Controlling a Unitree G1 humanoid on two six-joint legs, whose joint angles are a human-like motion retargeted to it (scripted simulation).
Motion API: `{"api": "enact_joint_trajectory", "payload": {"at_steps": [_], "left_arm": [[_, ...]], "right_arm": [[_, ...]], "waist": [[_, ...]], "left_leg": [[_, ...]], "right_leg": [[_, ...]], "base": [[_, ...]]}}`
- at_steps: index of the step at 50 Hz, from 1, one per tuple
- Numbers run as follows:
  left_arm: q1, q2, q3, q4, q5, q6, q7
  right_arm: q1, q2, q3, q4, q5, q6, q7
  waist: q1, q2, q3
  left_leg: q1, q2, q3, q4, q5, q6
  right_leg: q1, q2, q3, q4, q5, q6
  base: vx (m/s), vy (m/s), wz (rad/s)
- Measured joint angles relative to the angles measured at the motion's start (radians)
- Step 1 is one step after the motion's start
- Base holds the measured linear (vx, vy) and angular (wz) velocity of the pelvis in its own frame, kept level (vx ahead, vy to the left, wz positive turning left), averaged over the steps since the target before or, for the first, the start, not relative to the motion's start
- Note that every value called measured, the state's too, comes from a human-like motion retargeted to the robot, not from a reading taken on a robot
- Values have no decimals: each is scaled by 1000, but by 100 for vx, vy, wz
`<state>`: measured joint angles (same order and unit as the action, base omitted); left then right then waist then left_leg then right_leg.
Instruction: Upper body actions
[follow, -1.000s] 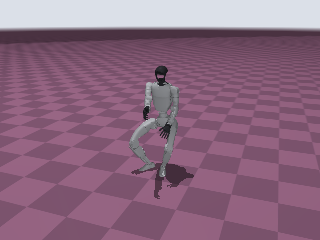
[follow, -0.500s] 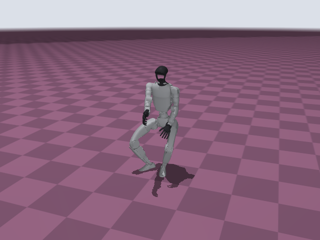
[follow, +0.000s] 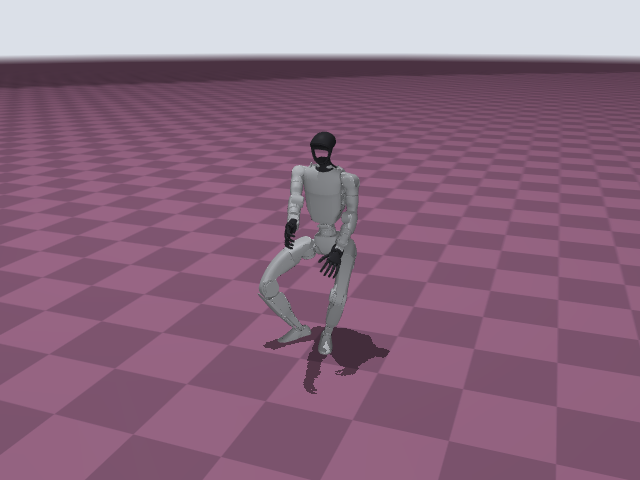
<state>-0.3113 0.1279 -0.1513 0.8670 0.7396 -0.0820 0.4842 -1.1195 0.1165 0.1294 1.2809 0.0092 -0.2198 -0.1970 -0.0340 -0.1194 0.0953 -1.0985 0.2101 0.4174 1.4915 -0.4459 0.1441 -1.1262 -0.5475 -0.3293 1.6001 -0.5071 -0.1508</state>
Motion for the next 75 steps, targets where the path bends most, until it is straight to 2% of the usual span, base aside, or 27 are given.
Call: {"api": "enact_joint_trajectory", "payload": {"at_steps": [15, 23, 29, 35, 43, 53, 59, 75], "left_arm": [[16, -2, -2, -6, -5, 5, 1], [25, -4, -4, -13, -6, 8, 3], [27, -7, -7, -15, -8, 7, 2], [29, -9, -10, -18, -9, 7, 3], [32, -9, -15, -23, -12, 10, 6], [35, -13, -21, -25, -17, 10, 10], [33, -15, -26, -23, -18, 10, 12], [39, -12, -29, -27, -22, 9, 16]], "right_arm": [[259, -153, 115, -280, -156, 38, 75], [420, -245, 154, -384, -274, 39, 59], [547, -315, 170, -463, -446, 36, -26], [689, -358, 179, -546, -545, 87, -200], [838, -382, 186, -611, -620, 139, -332], [931, -368, 188, -593, -661, 111, -358], [952, -352, 187, -585, -654, 128, -472], [970, -330, 170, -584, -636, 112, -496]], "waist": [[-3, 3, -14], [-4, 6, -17], [-2, 9, -18], [1, 12, -18], [0, 17, -18], [1, 26, -19], [2, 33, -19], [-3, 34, -20]], "left_leg": [[-2, 6, -3, 2, 0, -1], [-2, 8, -4, 2, 2, -1], [-3, 10, -5, 1, 2, -1], [-5, 11, -5, 1, 2, -2], [-7, 13, -6, 2, 2, -2], [-10, 15, -7, 2, 2, -2], [-13, 14, -8, 1, 1, -2], [-15, 12, -8, 0, 1, -2]], "right_leg": [[-1, 6, -2, -1, 2, -1], [-3, 9, -2, -2, 4, -1], [-4, 11, -3, -3, 5, -2], [-6, 13, -3, -4, 6, -2], [-9, 16, -3, -6, 8, -2], [-12, 19, -4, -8, 10, -2], [-13, 17, -5, -7, 10, -2], [-15, 17, -3, -7, 8, 0]], "base": [[0, 0, 0], [0, 0, 0], [0, 0, 0], [0, 0, 0], [0, 0, 0], [0, 0, 0], [0, 0, 0], [0, 0, 0]]}}
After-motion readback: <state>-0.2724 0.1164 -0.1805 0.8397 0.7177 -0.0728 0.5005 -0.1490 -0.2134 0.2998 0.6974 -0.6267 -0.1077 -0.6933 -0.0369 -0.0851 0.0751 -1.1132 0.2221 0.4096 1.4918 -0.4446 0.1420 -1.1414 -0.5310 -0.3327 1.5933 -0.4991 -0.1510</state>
